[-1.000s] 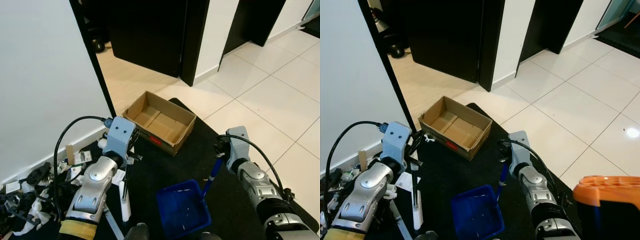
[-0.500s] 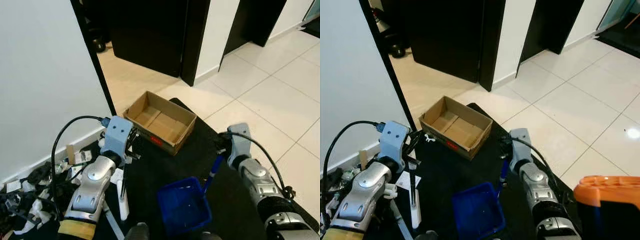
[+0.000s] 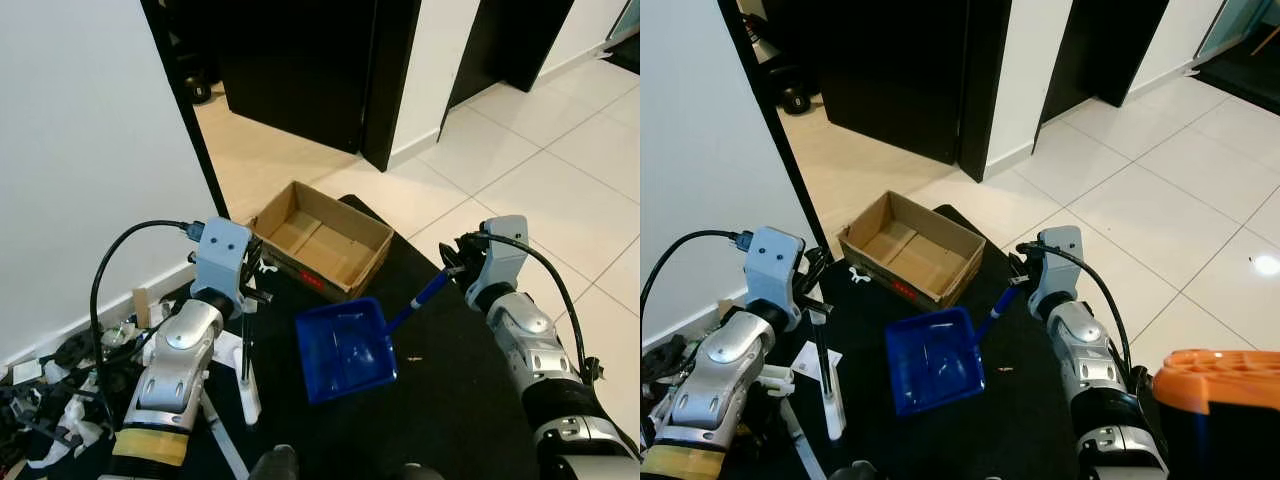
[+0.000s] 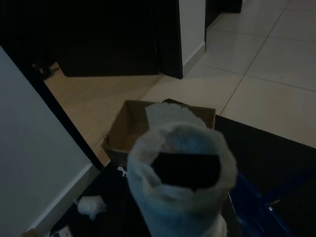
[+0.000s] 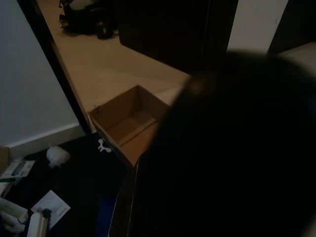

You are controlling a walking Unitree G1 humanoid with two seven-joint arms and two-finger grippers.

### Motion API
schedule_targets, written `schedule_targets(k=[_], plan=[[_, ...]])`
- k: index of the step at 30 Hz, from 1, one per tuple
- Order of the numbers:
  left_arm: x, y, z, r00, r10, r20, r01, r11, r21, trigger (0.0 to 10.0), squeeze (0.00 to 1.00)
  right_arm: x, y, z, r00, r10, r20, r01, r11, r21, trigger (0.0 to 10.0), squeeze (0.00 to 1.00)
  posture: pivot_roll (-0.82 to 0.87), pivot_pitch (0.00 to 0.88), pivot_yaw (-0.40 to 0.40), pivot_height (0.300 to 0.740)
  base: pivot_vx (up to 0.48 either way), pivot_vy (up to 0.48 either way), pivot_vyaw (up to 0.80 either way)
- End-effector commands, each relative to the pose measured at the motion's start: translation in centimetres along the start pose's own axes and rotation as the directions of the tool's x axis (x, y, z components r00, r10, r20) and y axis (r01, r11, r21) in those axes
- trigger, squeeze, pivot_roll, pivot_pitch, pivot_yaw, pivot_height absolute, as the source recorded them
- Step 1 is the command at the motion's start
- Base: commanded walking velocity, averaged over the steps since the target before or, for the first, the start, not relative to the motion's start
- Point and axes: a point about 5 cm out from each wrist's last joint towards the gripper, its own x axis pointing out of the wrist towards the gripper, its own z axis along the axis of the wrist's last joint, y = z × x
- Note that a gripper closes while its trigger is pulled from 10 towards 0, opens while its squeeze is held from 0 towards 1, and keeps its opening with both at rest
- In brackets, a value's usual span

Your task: Sweep floor

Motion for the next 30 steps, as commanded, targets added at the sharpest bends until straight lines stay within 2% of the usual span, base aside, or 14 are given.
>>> schedule_targets(k=[1,6,30], plan=[[0.11,0.41,0.32,1.000,0.008,0.009,-0.008,1.000,0.027,10.0,0.00,-0.13,-0.27,0.79,0.999,-0.012,0.041,0.011,1.000,0.021,10.0,0.00,0.15,0.094,-0.021,0.740,0.000,0.000,0.00],[0.21,0.39,0.27,1.000,0.008,0.006,-0.008,1.000,0.024,10.0,0.00,-0.28,-0.21,0.66,0.999,-0.013,0.038,0.012,0.999,0.030,10.0,0.00,0.15,0.096,-0.018,0.740,0.000,0.000,0.00],[0.24,0.49,0.23,1.000,0.023,-0.002,-0.023,1.000,0.021,10.0,0.00,-0.49,-0.08,0.47,1.000,-0.012,0.022,0.011,0.999,0.043,10.0,0.00,0.15,0.099,-0.018,0.740,0.000,0.284,0.00]])
